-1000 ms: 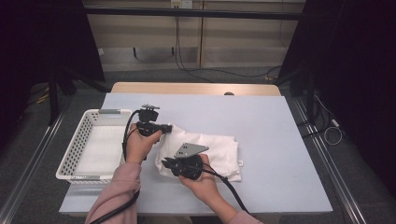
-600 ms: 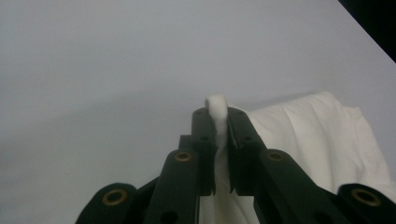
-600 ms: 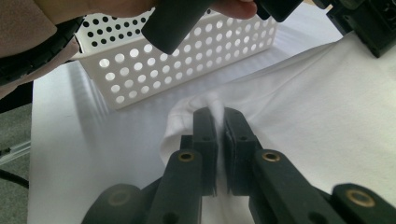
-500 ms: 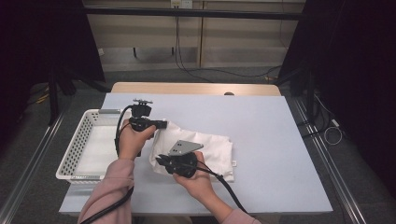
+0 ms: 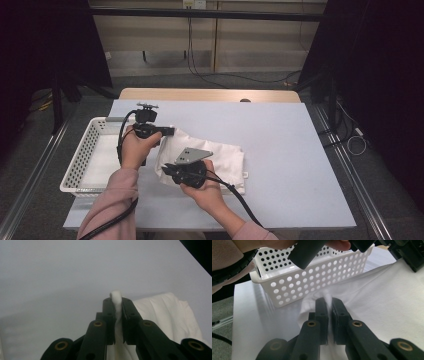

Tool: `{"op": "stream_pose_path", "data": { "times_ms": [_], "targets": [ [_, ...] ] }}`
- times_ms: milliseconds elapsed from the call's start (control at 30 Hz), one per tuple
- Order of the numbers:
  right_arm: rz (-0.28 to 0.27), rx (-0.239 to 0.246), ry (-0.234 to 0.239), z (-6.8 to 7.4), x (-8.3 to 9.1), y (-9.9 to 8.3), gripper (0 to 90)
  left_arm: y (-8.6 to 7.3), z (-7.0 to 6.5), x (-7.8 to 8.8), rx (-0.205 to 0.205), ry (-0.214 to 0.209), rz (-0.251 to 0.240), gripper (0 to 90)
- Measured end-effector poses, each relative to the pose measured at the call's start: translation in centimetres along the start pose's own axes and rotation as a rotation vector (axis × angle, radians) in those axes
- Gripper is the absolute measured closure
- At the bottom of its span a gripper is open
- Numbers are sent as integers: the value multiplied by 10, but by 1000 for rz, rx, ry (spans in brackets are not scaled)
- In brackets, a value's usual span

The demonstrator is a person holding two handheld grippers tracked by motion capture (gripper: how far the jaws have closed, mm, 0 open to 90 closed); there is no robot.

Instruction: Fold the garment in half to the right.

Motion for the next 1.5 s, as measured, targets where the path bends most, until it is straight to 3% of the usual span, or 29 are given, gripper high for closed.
{"op": "stream_pose_path", "data": {
  "times_ms": [400,1333,1500],
  "targets": [
    [-1,12,11,5,-2,9,855,1,3,8,25,8,2,830],
    [-10,5,29,11,-8,21,855,4,12,21,19,31,13,830],
    [-10,4,32,12,-10,21,855,3,13,22,42,24,16,830]
  ]
}}
Point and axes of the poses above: each handheld gripper's, and its own axes: x roughly backward along the jaws, y roughly out of its top, z roughly to its left, the point moved 2 cm from there along -x, roughly forward along the jaws, and after that the axes turned 11 degrees about -y, right-handed, at the moved point
